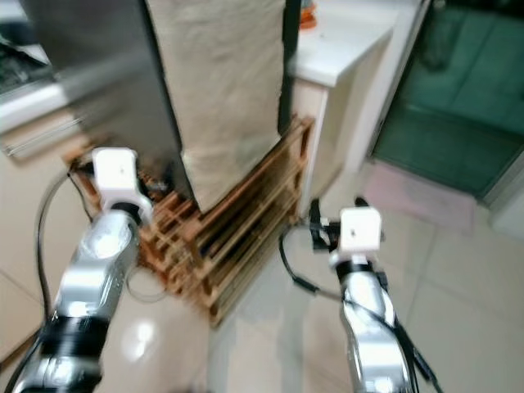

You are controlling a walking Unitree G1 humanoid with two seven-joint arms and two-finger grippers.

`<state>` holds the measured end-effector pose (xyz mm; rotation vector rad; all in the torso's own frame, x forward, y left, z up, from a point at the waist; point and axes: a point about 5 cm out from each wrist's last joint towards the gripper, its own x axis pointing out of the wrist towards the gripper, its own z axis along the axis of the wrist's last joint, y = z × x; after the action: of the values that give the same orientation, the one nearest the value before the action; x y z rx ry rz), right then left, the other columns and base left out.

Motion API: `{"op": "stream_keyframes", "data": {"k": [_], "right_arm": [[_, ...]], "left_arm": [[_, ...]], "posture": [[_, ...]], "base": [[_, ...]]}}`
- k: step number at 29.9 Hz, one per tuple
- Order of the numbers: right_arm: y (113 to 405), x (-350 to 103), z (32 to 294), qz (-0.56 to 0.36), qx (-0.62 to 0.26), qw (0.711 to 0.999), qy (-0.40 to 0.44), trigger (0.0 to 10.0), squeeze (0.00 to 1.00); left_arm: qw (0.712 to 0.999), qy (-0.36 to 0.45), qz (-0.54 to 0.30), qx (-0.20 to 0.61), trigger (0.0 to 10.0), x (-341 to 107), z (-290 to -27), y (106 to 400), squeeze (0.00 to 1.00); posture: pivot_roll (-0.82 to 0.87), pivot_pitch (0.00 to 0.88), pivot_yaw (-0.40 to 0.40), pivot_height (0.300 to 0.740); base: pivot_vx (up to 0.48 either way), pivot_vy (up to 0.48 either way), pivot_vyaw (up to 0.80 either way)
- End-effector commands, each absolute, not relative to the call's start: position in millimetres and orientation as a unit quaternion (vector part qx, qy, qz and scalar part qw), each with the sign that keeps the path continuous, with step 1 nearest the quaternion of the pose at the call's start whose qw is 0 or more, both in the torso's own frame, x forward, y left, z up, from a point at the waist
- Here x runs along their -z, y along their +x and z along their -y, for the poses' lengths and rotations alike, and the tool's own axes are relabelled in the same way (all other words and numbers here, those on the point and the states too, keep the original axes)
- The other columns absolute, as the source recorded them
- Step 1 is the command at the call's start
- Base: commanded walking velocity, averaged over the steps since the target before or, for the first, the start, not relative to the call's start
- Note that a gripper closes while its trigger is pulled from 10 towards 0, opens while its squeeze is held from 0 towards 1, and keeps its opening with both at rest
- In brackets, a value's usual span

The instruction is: Restocking fridge

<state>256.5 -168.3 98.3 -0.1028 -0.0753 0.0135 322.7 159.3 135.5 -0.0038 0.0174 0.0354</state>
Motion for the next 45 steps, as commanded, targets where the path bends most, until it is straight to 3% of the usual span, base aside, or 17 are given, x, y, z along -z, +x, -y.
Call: {"op": "stream_keyframes", "data": {"k": [1,12,15,18,24,35,45], "right_arm": [[255.4,-98.2,172.9,0.039,0.001,0.998,-0.055,10.0,0.0],[256.2,-98.5,173.4,0.043,-0.002,0.997,-0.059,10.0,0.0],[253.4,-119.4,174.6,0.111,0.005,0.988,-0.109,10.0,0.0],[246.1,-150.9,175.4,0.2,0.017,0.964,-0.174,10.0,0.0],[246.9,-181.6,173.7,0.26,0.036,0.947,-0.183,10.0,0.0],[250.6,-169.9,173.6,0.236,0.049,0.954,-0.18,10.0,0.0],[251.6,-165.4,171.9,0.23,0.044,0.955,-0.183,10.0,0.0]], "left_arm": [[1.0,-0.014,0.018,-0.007,10.0,-145.3,-152.6,323.1,0.0],[0.998,-0.035,0.041,-0.025,10.0,-150.2,-151.9,316.1,0.0],[0.998,-0.027,0.045,-0.034,10.0,-148.8,-157.1,314.5,0.0],[0.989,0.043,0.137,-0.03,10.0,-173.4,-161.7,308.0,0.0],[0.961,0.102,0.257,-0.022,10.0,-215.1,-151.3,297.8,0.0],[0.961,0.082,0.258,0.052,10.0,-211.7,-127.4,296.1,0.0],[0.965,0.075,0.248,0.027,10.0,-210.8,-132.0,298.3,0.0]], "posture": [[-0.12,0.0,0.037,0.74],[-0.11,0.0,0.032,0.74],[-0.11,0.0,0.031,0.74],[-0.11,0.0,0.029,0.74],[-0.11,0.0,0.028,0.74],[-0.11,0.0,0.03,0.74],[-0.11,0.0,0.031,0.74]], "base": [[0.458,0.0,0.0],[0.196,0.281,0.0],[0.0,0.0,0.0],[0.0,0.0,0.0],[0.0,0.0,0.0],[0.062,-0.061,0.0],[0.413,-0.14,0.0]]}}
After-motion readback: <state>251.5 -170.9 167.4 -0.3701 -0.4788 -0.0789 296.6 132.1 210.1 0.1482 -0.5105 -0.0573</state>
